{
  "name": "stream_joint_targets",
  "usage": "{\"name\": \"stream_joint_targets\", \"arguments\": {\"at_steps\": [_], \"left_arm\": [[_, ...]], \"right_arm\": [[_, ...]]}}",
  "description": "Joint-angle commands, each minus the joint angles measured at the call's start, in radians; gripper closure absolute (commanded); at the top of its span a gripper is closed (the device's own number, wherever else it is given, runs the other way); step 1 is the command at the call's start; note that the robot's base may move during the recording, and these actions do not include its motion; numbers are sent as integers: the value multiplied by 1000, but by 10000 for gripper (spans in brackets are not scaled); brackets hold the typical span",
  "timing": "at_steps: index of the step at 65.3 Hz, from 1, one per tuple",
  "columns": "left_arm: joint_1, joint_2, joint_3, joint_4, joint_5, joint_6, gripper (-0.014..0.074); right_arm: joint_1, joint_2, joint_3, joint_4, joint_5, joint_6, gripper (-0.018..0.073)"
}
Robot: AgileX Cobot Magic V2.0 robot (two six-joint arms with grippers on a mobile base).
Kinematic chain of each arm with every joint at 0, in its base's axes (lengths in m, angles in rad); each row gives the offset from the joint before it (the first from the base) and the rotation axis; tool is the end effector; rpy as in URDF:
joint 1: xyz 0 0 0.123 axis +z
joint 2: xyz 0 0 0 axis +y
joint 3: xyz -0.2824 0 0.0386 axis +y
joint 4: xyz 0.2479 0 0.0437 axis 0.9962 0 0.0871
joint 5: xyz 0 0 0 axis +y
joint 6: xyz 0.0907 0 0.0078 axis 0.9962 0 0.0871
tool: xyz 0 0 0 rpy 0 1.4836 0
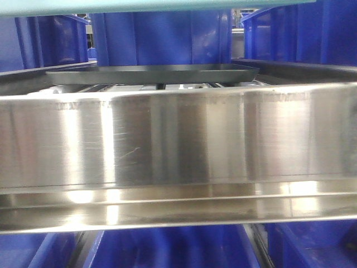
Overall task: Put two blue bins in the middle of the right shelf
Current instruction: 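Lift the light blue bin up above the steel shelf rail with both grippers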
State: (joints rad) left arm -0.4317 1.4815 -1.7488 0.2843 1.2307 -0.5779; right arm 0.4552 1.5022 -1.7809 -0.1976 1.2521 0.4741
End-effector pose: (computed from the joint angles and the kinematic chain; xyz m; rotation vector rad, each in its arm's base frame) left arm 0.2805 -0.1027 0.4485 -0.1776 2.3890 -0.1003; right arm 0.2790 0.1177 0.4486 0.0291 2.4364 0.1599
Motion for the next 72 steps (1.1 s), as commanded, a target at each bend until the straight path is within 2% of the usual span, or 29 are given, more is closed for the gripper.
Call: {"name": "stream_joint_targets", "arguments": {"at_steps": [1,29,47,72], "left_arm": [[-11,-30,-22,-76,-103,24,708],[-11,-30,-22,-72,-310,24,708],[-11,-30,-22,-72,-411,24,708],[-11,-30,-22,-70,-466,24,708]], "right_arm": [[-1,-6,-10,-40,-127,27,725],[-1,-6,-10,-40,-338,27,725],[-1,-6,-10,-40,-427,27,725],[-1,-6,-10,-40,-512,27,725]]}}
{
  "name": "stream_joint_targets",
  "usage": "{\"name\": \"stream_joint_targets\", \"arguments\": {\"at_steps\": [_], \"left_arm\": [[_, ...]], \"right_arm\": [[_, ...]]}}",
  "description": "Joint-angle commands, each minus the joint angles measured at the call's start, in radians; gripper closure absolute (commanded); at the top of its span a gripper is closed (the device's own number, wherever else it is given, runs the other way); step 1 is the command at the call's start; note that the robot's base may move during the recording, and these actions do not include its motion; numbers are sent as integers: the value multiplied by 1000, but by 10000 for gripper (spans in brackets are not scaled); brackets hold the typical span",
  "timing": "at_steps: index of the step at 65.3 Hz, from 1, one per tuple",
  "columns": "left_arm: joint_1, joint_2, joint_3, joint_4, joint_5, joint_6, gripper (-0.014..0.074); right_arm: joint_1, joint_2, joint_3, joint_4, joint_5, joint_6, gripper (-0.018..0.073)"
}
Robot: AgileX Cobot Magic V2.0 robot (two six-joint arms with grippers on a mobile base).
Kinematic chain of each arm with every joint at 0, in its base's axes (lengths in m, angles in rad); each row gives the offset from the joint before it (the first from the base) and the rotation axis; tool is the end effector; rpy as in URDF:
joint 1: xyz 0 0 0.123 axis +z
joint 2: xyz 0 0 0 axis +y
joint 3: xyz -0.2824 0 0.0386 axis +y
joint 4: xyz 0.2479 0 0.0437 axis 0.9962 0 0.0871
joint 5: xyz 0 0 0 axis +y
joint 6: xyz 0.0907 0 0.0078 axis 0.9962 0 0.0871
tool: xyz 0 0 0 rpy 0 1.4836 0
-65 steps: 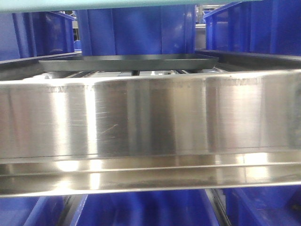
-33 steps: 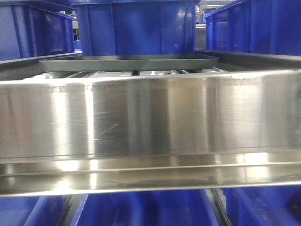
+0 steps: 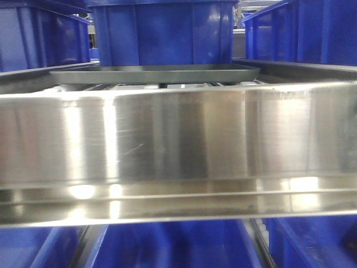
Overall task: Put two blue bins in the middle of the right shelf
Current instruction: 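Hold the bin in both grippers while backing away from the shelf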
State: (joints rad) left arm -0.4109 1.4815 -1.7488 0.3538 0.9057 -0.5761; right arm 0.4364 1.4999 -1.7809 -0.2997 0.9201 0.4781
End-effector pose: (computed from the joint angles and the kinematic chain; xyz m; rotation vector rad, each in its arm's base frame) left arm 0.3003 -0.1037 0.4717 -0.1056 2.0714 -0.1796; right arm 0.2998 0.1162 0.4733 -0.0073 2.0901 0.1943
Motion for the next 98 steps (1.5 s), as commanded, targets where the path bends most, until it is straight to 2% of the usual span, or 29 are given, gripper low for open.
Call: {"name": "stream_joint_targets", "arguments": {"at_steps": [1,52,72,98], "left_arm": [[-32,-30,-22,-140,-141,22,708],[-32,-30,-22,-140,-143,22,708],[-30,-30,-22,-94,-143,22,708],[-30,-30,-22,-93,-143,22,708]], "right_arm": [[18,-4,-10,63,-182,23,725],[18,-4,-10,63,-189,23,725],[18,-4,-10,63,-189,23,725],[18,-4,-10,63,-189,23,725]]}}
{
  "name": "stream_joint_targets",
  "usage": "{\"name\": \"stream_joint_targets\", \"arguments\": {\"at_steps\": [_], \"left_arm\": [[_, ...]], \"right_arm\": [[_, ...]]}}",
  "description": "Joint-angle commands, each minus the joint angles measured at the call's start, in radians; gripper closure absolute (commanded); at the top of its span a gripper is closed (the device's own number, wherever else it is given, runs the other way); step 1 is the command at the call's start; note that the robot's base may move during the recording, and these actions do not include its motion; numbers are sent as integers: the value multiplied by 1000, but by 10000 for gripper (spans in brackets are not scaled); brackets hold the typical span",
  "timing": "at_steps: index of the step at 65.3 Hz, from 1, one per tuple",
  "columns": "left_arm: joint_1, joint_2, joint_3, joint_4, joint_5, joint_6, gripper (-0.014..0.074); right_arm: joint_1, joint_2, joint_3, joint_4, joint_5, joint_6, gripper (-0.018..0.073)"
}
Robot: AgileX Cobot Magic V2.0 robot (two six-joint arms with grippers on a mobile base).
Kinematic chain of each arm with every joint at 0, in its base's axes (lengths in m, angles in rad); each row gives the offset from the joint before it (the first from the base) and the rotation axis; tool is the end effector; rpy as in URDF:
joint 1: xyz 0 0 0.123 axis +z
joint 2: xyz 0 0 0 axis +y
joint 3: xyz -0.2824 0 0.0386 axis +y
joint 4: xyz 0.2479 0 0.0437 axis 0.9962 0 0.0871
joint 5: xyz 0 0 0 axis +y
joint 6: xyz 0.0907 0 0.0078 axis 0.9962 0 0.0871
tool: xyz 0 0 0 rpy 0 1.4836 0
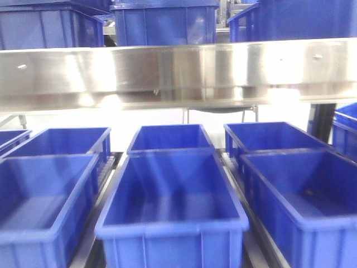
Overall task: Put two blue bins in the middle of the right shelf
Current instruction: 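Hold the bin in both grippers while backing away from the shelf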
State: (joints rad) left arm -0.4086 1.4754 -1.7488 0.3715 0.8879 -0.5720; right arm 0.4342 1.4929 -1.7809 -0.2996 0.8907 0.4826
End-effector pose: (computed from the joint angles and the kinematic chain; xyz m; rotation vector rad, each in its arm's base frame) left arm 0.2996 -0.1017 0.4754 -0.0960 2.0436 -0.1676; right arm 0.2989 0.1155 0.4778 -0.0048 2.0563 0.2118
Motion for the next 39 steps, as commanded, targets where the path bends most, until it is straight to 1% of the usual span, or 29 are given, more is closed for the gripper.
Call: {"name": "stream_joint_targets", "arguments": {"at_steps": [1,39], "left_arm": [[-32,-24,-22,-110,-126,18,708],[-32,-24,-22,-110,-126,18,708]], "right_arm": [[20,3,-10,62,-160,18,725],[20,3,-10,62,-160,18,725]]}}
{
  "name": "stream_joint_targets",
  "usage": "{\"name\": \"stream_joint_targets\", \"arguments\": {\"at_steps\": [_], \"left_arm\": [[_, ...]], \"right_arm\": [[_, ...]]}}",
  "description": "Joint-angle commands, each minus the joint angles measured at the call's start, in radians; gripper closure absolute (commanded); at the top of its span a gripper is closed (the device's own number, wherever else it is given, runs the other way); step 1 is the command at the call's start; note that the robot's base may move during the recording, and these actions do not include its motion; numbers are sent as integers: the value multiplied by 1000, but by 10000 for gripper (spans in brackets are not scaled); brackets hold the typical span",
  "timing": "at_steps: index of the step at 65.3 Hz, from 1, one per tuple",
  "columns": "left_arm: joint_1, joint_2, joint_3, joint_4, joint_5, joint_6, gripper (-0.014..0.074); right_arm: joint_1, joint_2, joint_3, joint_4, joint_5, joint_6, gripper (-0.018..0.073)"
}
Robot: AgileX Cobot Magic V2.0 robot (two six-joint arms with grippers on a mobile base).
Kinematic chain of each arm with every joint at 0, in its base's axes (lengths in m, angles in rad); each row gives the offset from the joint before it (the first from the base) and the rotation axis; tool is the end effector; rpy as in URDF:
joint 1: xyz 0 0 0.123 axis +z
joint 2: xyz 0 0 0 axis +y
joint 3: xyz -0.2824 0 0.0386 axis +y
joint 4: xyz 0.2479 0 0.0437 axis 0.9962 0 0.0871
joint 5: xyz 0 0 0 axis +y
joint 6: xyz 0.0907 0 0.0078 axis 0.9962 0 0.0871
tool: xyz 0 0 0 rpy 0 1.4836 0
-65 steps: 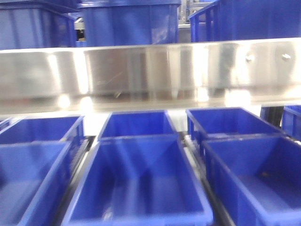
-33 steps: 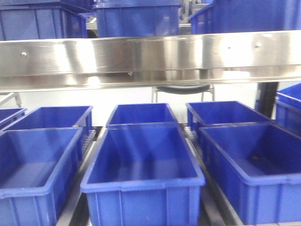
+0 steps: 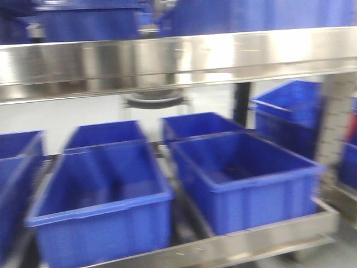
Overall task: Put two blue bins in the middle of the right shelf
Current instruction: 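Hold the bin in both grippers while backing away from the shelf, then carry the bin in both grippers while driving to the other shelf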
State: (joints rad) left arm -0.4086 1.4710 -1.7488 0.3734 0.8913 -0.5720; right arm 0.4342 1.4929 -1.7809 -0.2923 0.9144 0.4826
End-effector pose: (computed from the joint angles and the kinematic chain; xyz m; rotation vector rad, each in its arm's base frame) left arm 0.2981 -0.1009 0.4766 -0.0972 2.0418 -0.1657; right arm 0.2979 0.1152 0.4759 0.0010 2.0807 0.2094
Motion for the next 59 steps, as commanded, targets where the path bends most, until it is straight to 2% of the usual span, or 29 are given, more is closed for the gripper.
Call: {"name": "stream_joint_targets", "arguments": {"at_steps": [1,59], "left_arm": [[-32,-20,-22,-112,-129,18,708],[-32,-20,-22,-112,-129,18,708]], "right_arm": [[20,3,-10,55,-184,18,725],[20,3,-10,55,-184,18,725]]}}
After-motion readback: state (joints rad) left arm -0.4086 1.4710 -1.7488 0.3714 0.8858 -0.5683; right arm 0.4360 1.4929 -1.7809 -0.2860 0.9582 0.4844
